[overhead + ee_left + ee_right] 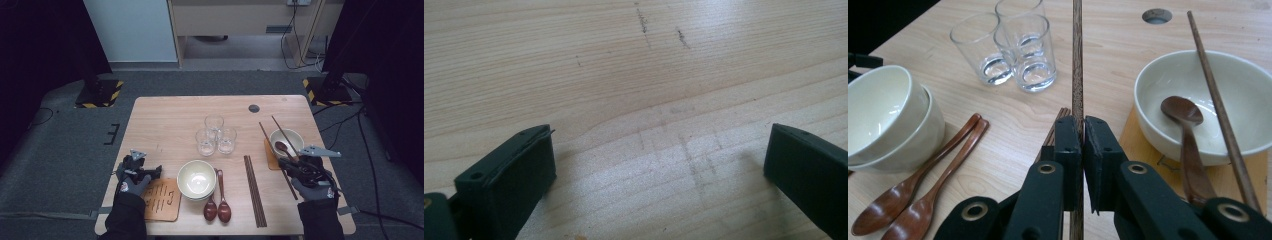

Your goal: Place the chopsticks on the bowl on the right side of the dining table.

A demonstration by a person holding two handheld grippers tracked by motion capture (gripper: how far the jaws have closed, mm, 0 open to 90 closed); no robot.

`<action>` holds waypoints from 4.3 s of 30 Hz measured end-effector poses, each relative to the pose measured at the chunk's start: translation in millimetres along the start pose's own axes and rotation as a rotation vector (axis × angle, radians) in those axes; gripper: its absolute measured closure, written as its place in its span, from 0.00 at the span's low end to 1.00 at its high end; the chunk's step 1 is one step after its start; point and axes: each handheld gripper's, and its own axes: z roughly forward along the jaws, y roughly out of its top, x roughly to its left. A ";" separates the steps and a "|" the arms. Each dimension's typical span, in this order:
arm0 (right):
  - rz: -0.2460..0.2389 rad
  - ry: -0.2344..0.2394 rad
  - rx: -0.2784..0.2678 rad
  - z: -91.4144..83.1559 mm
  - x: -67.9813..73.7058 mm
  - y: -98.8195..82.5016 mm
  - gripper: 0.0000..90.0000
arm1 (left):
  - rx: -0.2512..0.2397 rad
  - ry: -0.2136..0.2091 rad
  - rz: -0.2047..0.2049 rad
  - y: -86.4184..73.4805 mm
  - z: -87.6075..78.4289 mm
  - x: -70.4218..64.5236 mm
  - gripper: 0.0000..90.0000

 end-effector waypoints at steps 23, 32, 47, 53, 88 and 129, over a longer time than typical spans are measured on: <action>0.011 -0.008 -0.060 -11.0 -9.3 21.7 0.95 | 0.000 0.000 0.000 0.0 0.0 0.0 0.00; 0.011 -0.008 -0.075 -11.4 -15.0 30.5 0.95 | 0.000 0.000 0.000 0.0 0.0 0.0 0.00; 0.022 -0.027 -0.085 -7.5 -29.6 42.0 0.95 | 0.000 0.000 0.000 0.0 0.0 0.0 0.00; 0.029 -0.040 -0.081 -5.1 -38.3 43.8 0.95 | 0.000 0.000 0.000 0.0 0.0 0.0 0.00; 0.048 -0.102 -0.042 7.4 -82.2 43.1 0.95 | 0.000 0.000 0.000 0.0 0.0 0.0 0.00; 0.045 -0.151 0.074 48.3 -112.1 34.9 0.95 | 0.000 0.000 0.000 0.0 0.0 0.0 0.00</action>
